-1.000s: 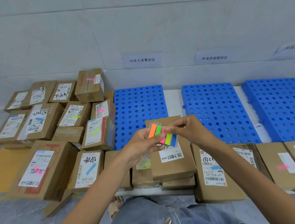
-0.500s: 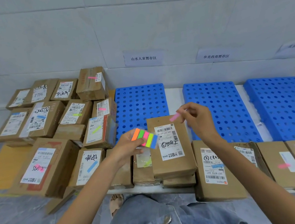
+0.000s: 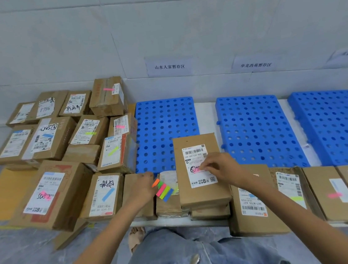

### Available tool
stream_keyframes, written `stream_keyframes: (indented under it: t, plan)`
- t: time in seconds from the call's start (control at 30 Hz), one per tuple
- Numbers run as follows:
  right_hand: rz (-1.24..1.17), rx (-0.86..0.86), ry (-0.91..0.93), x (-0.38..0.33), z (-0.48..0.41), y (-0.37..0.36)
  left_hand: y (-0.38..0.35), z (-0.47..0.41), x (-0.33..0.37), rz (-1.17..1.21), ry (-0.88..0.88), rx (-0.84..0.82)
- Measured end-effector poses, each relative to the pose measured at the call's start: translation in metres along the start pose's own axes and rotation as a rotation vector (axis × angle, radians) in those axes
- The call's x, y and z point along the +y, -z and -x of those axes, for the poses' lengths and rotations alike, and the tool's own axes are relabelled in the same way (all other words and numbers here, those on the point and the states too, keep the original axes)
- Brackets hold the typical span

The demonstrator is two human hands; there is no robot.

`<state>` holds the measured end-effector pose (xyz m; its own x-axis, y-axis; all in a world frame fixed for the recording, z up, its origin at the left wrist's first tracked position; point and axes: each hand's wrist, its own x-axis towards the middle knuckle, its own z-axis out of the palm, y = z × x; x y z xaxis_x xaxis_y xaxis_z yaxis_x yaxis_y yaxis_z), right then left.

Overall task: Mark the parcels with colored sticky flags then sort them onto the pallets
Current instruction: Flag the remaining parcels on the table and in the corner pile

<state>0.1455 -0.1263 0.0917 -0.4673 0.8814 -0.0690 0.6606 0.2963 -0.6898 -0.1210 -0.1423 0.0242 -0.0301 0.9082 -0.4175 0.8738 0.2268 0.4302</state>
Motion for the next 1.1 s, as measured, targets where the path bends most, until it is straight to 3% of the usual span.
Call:
stream_keyframes:
  t: [0.07,0.13,0.27,0.37,0.43,0.57,0.73,0.93,1.1]
  plan:
    - [0.058,0.005,-0.015,0.001,0.000,0.001,0.004,-0.001,0.003,-0.258,-0.027,0.048]
    - [0.113,0.059,-0.056,0.005,-0.001,0.000,0.006,-0.001,0.015,-0.256,-0.060,0.144]
    - [-0.057,0.398,-0.316,0.017,0.003,-0.003,0.007,0.004,0.057,0.312,-0.043,0.130]
    - [-0.380,0.301,-0.558,0.014,0.005,-0.014,-0.001,0.009,0.084,0.598,0.000,-0.060]
    - [-0.628,0.229,-0.610,0.004,0.004,-0.024,-0.010,0.009,0.092,0.695,-0.003,-0.081]
    - [-0.667,0.266,-0.515,-0.018,-0.012,-0.023,0.001,0.006,0.086,0.709,0.013,0.095]
    - [-0.656,0.253,-0.325,-0.075,-0.074,-0.023,0.086,0.000,0.051,0.890,-0.059,0.227]
    - [-0.787,0.030,-0.162,-0.193,-0.170,-0.060,0.200,0.027,-0.061,1.105,-0.044,0.396]
    - [-0.700,-0.107,-0.023,-0.297,-0.245,-0.136,0.264,0.056,-0.183,1.284,0.159,0.617]
